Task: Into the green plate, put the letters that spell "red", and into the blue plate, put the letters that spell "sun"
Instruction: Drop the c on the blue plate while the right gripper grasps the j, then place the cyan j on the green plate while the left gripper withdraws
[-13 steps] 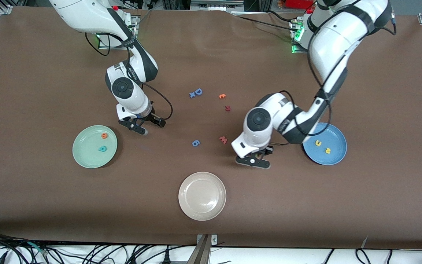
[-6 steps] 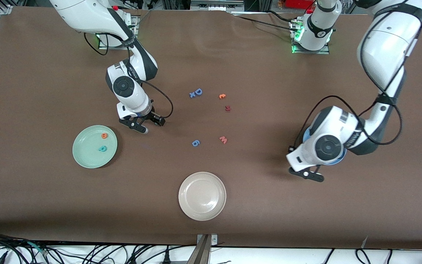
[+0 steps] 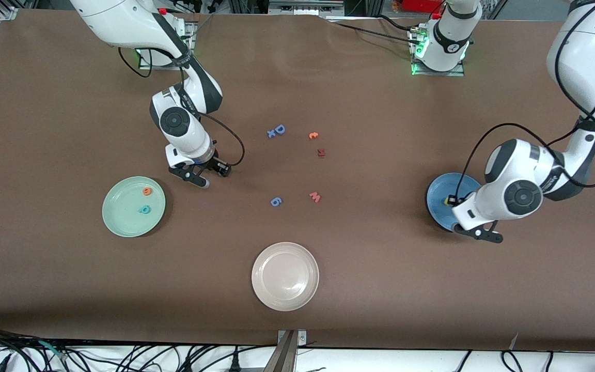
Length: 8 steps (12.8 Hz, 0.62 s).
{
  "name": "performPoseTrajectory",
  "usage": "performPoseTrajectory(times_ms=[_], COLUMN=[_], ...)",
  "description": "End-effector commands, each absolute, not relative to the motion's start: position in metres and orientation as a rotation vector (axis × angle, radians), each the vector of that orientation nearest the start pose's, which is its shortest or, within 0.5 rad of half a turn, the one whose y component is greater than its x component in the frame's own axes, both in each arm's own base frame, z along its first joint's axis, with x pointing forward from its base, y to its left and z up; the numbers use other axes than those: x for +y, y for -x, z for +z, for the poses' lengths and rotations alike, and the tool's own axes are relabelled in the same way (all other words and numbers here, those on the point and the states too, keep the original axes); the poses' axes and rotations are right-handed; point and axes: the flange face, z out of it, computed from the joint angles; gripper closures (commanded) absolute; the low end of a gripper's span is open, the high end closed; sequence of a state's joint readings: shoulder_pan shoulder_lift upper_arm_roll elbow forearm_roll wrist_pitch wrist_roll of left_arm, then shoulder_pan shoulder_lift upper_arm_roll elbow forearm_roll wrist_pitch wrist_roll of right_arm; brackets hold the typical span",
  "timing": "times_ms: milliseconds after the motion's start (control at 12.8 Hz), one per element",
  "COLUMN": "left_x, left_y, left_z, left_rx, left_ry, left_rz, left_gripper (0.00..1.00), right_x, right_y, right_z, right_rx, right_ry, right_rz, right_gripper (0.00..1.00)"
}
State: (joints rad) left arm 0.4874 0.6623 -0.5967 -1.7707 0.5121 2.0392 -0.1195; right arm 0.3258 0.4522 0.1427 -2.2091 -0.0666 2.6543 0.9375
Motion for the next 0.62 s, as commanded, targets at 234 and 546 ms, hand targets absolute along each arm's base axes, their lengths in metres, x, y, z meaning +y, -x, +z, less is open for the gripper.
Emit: performPoseTrajectory(times_ms=[234, 546], left_x=[-0.013, -0.016], left_y=[-0.588, -0.584], left_z=[0.203, 0.207], left_rx=[0.405, 0.413], left_ry=[2.977, 2.968], left_rz=[0.322, 0.350], left_gripper=[1.00, 0.86], right_x=[0.251, 0.251], right_y=[-0.487, -0.487], right_z=[0.171, 0.170], right_rx=[0.656, 0.656], right_ry=[3.046, 3.048], right_rz=[0.017, 0.018], right_gripper=[0.75, 0.81])
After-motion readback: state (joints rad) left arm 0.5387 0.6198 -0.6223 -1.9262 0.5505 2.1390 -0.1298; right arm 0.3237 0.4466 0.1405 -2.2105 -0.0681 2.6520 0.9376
